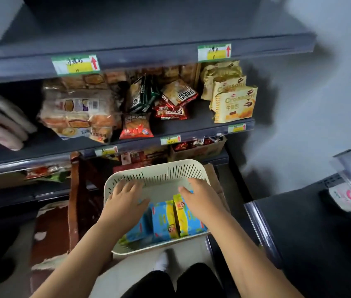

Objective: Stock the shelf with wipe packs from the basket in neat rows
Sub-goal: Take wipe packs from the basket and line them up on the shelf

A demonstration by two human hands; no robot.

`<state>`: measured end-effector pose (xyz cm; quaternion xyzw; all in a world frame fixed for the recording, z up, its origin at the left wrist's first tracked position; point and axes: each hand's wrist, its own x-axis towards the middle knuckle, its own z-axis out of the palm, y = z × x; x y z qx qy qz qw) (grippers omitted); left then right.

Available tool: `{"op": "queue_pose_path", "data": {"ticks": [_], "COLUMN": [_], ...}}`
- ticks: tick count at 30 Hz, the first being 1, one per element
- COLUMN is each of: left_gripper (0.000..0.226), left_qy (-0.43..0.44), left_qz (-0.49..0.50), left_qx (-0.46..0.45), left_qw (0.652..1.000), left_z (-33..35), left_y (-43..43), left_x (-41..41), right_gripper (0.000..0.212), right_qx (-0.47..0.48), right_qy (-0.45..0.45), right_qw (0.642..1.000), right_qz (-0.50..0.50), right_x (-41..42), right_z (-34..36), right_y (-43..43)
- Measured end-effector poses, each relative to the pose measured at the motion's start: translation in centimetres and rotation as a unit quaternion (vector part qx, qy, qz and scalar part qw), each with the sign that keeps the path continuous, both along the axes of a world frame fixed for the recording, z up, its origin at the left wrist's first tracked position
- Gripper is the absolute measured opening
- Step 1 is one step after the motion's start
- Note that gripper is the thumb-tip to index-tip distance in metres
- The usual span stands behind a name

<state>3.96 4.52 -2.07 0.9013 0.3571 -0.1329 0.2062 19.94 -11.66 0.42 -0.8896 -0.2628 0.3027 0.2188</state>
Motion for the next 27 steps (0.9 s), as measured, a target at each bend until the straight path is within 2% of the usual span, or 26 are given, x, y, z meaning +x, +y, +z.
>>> {"op": "queue_pose_path", "data": {"ticks": [3,5,8,11,13,17,20,22,24,27], "left_gripper": [0.058,0.060,0.067,0.071,0.074,0.091,0.097,0.085,0.056,0.030], "left_qy": [0.054,0.091,0.123,0.113,0.104,0.055,-0.002,-0.036,-0.064,-0.097], "left_qz": [0.068,0.091,0.101,0.139,0.177,0.253,0.287,0.277,0.247,0.249], "left_qx": [-0.068,-0.090,-0.102,-0.112,-0.104,-0.069,-0.061,-0.047,-0.042,-0.084], "left_qw": [0.994,0.988,0.982,0.977,0.973,0.963,0.956,0.959,0.966,0.960], "left_z": [-4.2,-6.4,-8.6,-10.4,-11.2,-11.9,-12.1,-12.3,-12.5,-12.2], "left_y": [0.7,0.6,0.3,0.3,0.2,-0.2,-0.5,-0.5,-0.2,0.2], "left_x": [-0.8,-1.4,-2.0,-2.1,-1.8,-1.3,-1.3,-1.4,-1.5,-1.5], "right_gripper": [0.034,0.039,0.045,0.045,0.055,0.097,0.097,0.098,0.092,0.058], "right_qx": [-0.064,-0.108,-0.170,-0.186,-0.186,-0.181,-0.165,-0.137,-0.133,-0.135], "right_qy": [0.035,0.052,0.003,-0.070,-0.089,-0.051,-0.056,-0.069,-0.063,-0.017], "right_qw": [0.997,0.992,0.985,0.980,0.978,0.977,0.976,0.975,0.975,0.979], "right_qz": [-0.035,-0.031,-0.012,-0.021,-0.042,-0.103,-0.132,-0.159,-0.167,-0.148], "right_x": [-0.1,-0.5,-0.9,-1.0,-0.9,-1.1,-1.5,-1.9,-2.1,-1.5], "right_z": [-4.4,-7.1,-10.3,-12.5,-13.6,-15.4,-16.1,-16.1,-15.9,-15.6], "right_y": [0.3,0.6,1.2,1.6,1.6,1.5,1.2,0.8,0.5,0.2]}}
